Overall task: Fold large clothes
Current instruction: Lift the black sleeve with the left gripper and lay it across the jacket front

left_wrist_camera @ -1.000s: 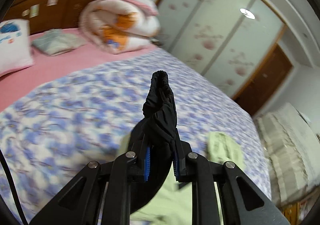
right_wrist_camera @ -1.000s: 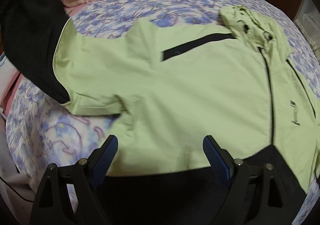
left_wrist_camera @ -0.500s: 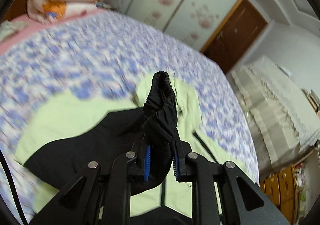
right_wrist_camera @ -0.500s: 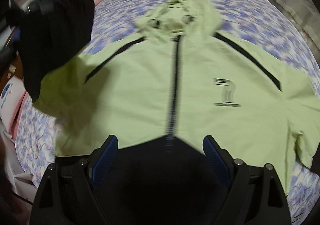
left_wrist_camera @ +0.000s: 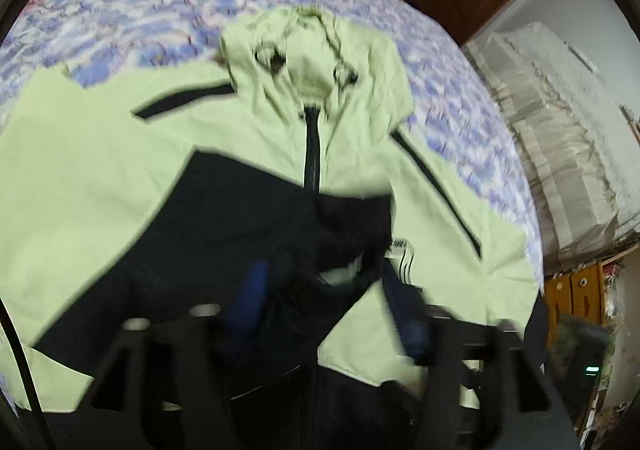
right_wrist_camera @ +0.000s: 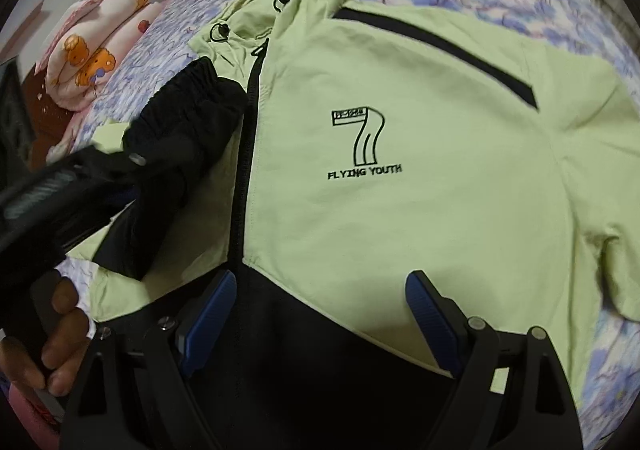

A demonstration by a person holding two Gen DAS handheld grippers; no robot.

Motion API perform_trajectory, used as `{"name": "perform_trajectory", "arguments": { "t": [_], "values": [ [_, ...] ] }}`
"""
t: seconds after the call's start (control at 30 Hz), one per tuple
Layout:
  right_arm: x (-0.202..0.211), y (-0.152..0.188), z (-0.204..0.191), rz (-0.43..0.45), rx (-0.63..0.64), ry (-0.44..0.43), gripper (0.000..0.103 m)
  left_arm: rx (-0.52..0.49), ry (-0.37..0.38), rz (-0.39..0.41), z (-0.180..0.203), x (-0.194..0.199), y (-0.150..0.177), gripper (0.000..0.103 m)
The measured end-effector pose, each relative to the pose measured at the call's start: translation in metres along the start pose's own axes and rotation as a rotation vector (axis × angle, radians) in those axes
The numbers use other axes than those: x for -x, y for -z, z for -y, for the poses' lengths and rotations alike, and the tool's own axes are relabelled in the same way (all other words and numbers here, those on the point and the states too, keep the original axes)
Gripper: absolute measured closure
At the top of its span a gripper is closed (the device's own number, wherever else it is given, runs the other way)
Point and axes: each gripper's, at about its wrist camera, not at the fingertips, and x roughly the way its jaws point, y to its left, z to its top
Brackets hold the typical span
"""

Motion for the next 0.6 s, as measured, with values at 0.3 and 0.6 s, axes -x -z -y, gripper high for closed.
{"name": "perform_trajectory", "arguments": {
  "t": [0.3,0.6],
  "values": [
    [-0.019,-0.013,-0.025,-0.05,-0.039,-0.142,0.02,0.059,-0.195,0.077,-0.066,0.073,-0.027,0.021],
    [-0.046,-0.02,-0.03,-0.108,-0.066,0.017,0.022,0.135,-0.418,-0.008,-0.157,0.113,0.027,0.021]
  ]
}}
